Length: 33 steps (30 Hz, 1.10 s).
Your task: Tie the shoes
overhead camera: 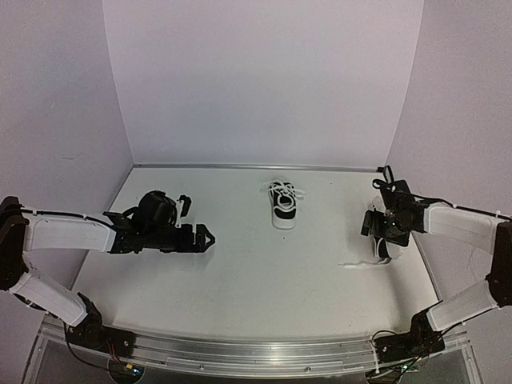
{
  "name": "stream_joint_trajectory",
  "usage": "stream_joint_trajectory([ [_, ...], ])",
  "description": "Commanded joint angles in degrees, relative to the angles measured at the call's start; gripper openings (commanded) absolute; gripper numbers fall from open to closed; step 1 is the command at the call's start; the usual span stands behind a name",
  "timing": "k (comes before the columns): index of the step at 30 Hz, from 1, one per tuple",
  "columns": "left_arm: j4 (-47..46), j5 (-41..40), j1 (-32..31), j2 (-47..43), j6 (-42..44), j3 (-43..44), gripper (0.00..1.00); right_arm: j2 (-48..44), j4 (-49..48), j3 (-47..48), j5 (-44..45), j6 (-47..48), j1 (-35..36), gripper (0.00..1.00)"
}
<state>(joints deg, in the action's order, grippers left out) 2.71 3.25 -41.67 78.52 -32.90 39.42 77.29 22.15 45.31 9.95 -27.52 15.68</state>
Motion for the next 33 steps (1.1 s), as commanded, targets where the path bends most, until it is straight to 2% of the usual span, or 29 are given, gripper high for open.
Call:
stream_joint_trajectory([
  [1, -0.9, -0.4, 0.0, -0.3, 2.0, 2.0, 1.00, -1.7, 1.9, -1.2, 1.4, 2.3, -3.9, 0.98],
  [7, -0.9, -0.3, -0.1, -0.5, 2.6, 2.2, 1.00, 3.5, 5.0, 4.4, 6.9, 7.5, -5.2, 0.98],
  [11, -1.0, -0.4, 0.0, -0.5, 2.8, 2.3, 1.00, 10.8, 7.0, 9.5, 6.5, 10.2, -5.9, 0.98],
  [19, -0.6, 0.3, 0.0, -0.9, 3.3, 3.4, 1.00, 19.9, 9.0, 13.6, 17.4, 10.9, -6.1, 0.98],
  [23, -0.6, 1.1, 0.0, -0.8, 3.5, 4.4, 1.00, 22.2, 10.3, 14.9, 21.7, 11.1, -6.0, 0.93],
  [27, -0.6, 1.7, 0.0, -0.2, 3.8, 5.4, 1.00, 22.9, 11.6, 16.2, 25.3, 11.3, -6.1, 0.76],
  [32, -0.4, 1.5, 0.0, -0.2, 4.0, 5.8, 1.00, 21.1, 12.4, 17.3, 27.4, 12.5, -6.0, 0.44],
  [33, -0.3, 1.4, 0.0, -0.2, 4.0, 5.7, 1.00, 20.5, 12.5, 17.7, 27.0, 12.7, -6.0, 0.32],
])
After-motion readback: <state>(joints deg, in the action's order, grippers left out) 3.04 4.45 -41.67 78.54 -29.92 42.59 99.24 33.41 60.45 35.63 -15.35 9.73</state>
